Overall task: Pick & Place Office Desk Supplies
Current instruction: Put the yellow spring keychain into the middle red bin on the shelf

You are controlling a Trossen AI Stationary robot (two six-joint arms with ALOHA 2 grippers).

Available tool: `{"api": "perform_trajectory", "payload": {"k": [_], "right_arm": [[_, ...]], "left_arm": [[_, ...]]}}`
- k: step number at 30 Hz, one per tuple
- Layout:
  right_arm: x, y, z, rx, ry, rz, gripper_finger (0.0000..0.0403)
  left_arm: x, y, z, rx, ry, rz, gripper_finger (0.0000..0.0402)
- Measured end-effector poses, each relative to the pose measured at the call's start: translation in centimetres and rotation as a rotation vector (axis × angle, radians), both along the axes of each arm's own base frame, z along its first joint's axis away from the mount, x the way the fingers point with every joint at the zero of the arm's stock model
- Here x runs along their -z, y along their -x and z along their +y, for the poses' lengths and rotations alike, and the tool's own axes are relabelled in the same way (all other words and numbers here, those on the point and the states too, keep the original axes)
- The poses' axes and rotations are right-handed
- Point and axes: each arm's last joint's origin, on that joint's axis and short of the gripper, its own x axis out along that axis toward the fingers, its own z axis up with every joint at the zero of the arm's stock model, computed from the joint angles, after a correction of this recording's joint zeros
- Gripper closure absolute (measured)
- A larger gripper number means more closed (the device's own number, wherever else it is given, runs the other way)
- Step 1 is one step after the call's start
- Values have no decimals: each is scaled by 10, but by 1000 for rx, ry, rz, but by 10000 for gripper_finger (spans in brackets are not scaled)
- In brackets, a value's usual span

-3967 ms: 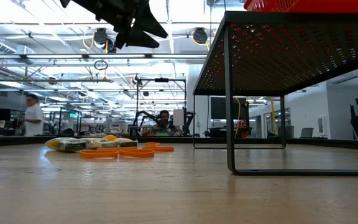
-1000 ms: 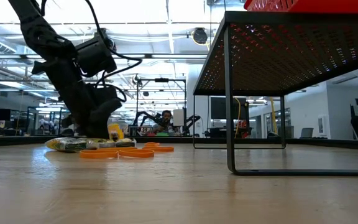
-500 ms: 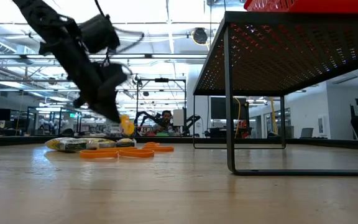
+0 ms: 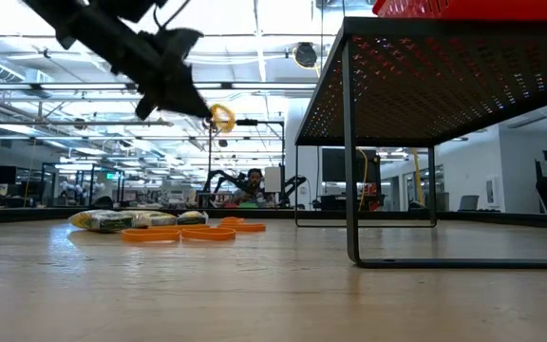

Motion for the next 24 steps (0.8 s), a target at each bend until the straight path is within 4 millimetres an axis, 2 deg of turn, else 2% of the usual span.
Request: {"api": "perform_trajectory", "payload": {"k": [13,17,24], "right_arm": [[-12,-3,0,-4,14,-136,206],[-6,-4,0,-5,17,-171,206],[11,-4,1,-47,23,-300,206]], "left_arm": [[-39,-14,-24,267,-162,-372,397],[-47,-14,-27,320,-179,-450,390],[-50,-15,-29,334,-172,-486,396]]}}
